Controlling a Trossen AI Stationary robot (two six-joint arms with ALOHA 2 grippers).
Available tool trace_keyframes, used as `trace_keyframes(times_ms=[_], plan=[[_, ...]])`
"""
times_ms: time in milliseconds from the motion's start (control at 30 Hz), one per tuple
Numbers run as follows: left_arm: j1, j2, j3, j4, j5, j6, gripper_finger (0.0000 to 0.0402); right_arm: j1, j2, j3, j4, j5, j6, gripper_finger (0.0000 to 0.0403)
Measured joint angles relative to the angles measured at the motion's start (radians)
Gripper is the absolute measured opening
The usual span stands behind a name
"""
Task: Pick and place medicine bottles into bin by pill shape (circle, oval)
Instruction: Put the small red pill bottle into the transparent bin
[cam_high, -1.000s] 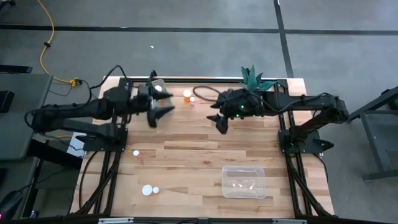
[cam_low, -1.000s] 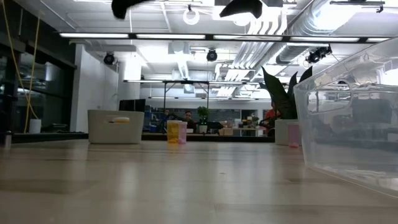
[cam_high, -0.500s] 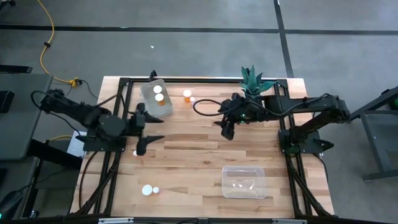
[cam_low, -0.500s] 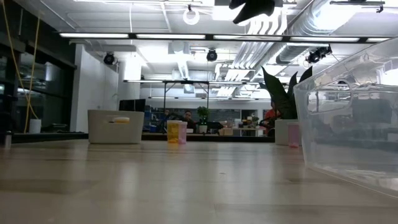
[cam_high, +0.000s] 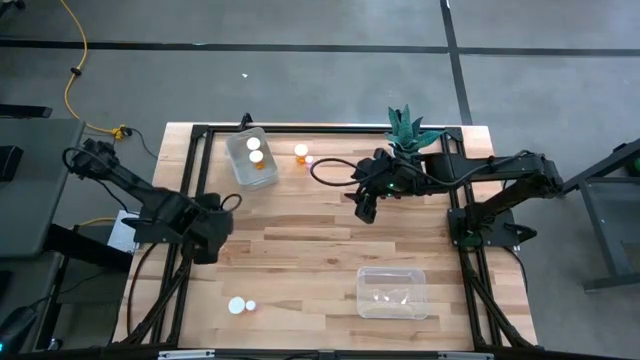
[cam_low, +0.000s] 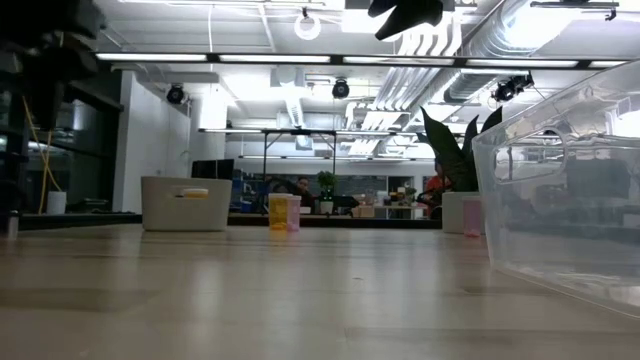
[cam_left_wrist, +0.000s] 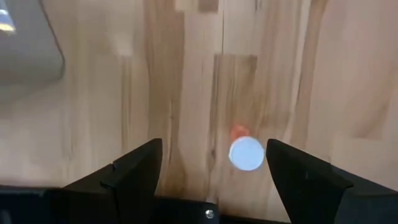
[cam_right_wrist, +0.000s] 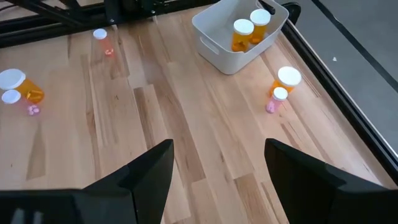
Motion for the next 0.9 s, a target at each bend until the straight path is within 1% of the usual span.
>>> trace_keyframes(times_ms=[300, 567, 667, 767, 900], plan=[[-0.066, -0.005, -0.157, 0.169, 0.076, -0.022, 0.0278, 0.0, 0.0, 0.0, 0.0, 0.001, 0.0, 0.0245], [-0.079, -0.001, -0.194, 0.19, 0.086, -0.044, 0.0275, 0.0, 0.0, -0.001, 0.001, 0.012, 0.0, 0.0245], [-0.078, 0.01, -0.214, 0.209, 0.087, -0.052, 0.0263, 0.0, 0.0, -0.001, 0.001, 0.029, 0.0, 0.0245], [-0.078, 0.031, -0.231, 0.224, 0.113, -0.07, 0.0243, 0.0, 0.0, -0.001, 0.001, 0.039, 0.0, 0.0245], [-0.078, 0.056, -0.235, 0.226, 0.11, -0.088, 0.0217, 0.0, 0.001, -0.001, 0.001, 0.041, 0.0, 0.0245]])
